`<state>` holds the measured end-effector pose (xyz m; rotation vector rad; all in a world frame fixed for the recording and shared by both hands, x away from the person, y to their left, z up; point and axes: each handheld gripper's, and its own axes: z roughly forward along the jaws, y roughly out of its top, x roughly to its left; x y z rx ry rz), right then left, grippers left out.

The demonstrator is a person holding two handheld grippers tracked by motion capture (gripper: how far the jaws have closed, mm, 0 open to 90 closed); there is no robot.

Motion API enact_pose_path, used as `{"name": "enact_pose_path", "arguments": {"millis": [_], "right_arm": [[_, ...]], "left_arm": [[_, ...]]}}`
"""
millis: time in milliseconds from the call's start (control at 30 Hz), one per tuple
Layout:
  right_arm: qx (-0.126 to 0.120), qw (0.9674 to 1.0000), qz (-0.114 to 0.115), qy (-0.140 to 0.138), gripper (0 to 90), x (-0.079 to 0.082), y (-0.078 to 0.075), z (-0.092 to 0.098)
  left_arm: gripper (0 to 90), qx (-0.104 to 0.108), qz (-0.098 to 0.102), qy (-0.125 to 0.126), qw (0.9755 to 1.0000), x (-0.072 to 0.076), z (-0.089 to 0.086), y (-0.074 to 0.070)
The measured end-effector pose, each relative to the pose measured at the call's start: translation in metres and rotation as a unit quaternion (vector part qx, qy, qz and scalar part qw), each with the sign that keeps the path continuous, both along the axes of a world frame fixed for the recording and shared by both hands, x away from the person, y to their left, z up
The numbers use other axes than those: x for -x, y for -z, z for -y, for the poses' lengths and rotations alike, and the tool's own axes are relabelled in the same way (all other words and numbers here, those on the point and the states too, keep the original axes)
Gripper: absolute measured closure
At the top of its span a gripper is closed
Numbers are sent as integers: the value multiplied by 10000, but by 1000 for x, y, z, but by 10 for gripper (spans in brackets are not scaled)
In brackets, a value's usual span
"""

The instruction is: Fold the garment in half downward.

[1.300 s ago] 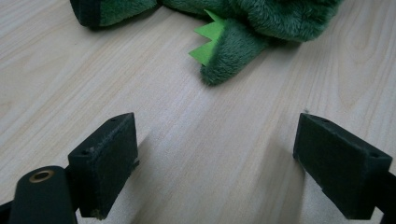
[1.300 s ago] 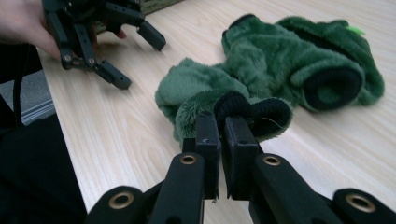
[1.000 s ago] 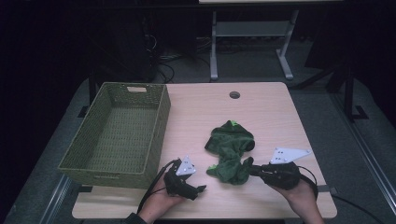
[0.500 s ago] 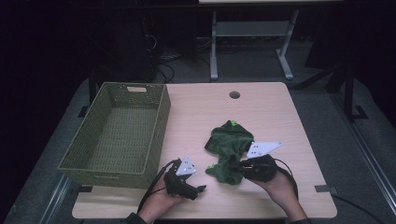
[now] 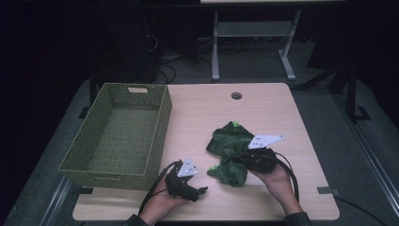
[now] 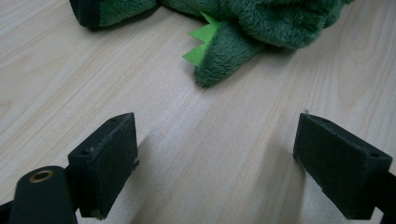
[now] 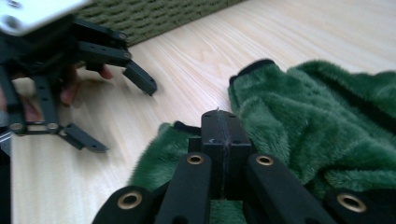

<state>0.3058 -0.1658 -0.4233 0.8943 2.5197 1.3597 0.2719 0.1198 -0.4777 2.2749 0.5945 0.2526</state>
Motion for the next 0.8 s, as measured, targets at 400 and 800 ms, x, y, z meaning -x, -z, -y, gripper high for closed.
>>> {"name": "enact_pose_path", "arguments": {"millis": [400,800], "right_arm": [[512,9972,-515,-169,900,-11,34,-21],[380,9979,-515,16,808,-9,26,-14]], "left_arm": [[131,-2,-11,5,10000,0,0,0],[129,-106,-89,143,9998,-6,1,-3]]}}
